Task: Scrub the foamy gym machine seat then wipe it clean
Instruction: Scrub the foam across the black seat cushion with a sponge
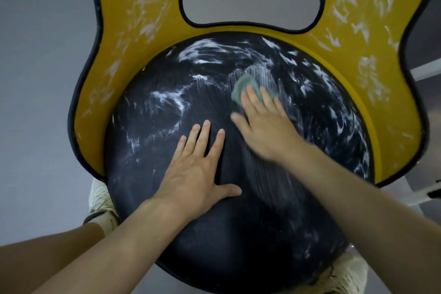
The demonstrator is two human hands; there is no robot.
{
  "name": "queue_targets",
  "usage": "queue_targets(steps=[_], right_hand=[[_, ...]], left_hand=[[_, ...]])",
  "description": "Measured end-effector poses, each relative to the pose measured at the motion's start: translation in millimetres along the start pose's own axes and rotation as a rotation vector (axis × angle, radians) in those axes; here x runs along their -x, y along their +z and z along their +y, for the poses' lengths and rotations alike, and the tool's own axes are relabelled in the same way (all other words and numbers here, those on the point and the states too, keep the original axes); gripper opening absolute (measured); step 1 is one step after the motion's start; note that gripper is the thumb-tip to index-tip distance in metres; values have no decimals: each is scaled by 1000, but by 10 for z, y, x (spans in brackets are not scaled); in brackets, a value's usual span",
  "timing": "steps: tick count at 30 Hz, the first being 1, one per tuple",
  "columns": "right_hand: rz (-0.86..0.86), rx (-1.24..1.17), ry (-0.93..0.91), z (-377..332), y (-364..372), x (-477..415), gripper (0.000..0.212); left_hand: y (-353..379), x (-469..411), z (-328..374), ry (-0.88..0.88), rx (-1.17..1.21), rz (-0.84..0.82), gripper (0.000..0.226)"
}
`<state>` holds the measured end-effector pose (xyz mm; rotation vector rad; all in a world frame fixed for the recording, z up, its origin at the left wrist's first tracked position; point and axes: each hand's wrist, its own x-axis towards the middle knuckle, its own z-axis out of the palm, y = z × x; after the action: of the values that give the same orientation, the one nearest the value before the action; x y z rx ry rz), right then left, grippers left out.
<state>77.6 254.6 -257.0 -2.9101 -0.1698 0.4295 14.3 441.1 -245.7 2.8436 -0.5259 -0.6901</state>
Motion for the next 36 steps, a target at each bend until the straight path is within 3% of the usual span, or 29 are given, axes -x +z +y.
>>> queue_targets(steps=[4, 11, 14, 17, 21, 25, 36], right_hand=[[-24, -29, 25, -68, -130, -383, 72], [-38, 76, -126, 17, 379, 1500, 74], [-110, 125, -154, 101, 460, 1849, 72], [-96, 141, -152, 207, 294, 1470, 76], [5, 145, 26, 504, 4, 364, 76], [-33, 63, 122, 570, -217, -101, 80], [-60, 85, 30, 91, 484, 1815, 84]], left_hand=[[-31, -46, 23, -6, -15, -34, 120], [-4, -88, 24, -6, 2, -37, 123], [-2, -93, 27, -11, -7, -51, 122], [-8, -87, 27, -17, -8, -44, 123], [-22, -85, 43, -18, -15, -52, 123], [-43, -135, 112, -17, -17, -62, 124], [-20, -156, 285, 82, -32, -69, 117]])
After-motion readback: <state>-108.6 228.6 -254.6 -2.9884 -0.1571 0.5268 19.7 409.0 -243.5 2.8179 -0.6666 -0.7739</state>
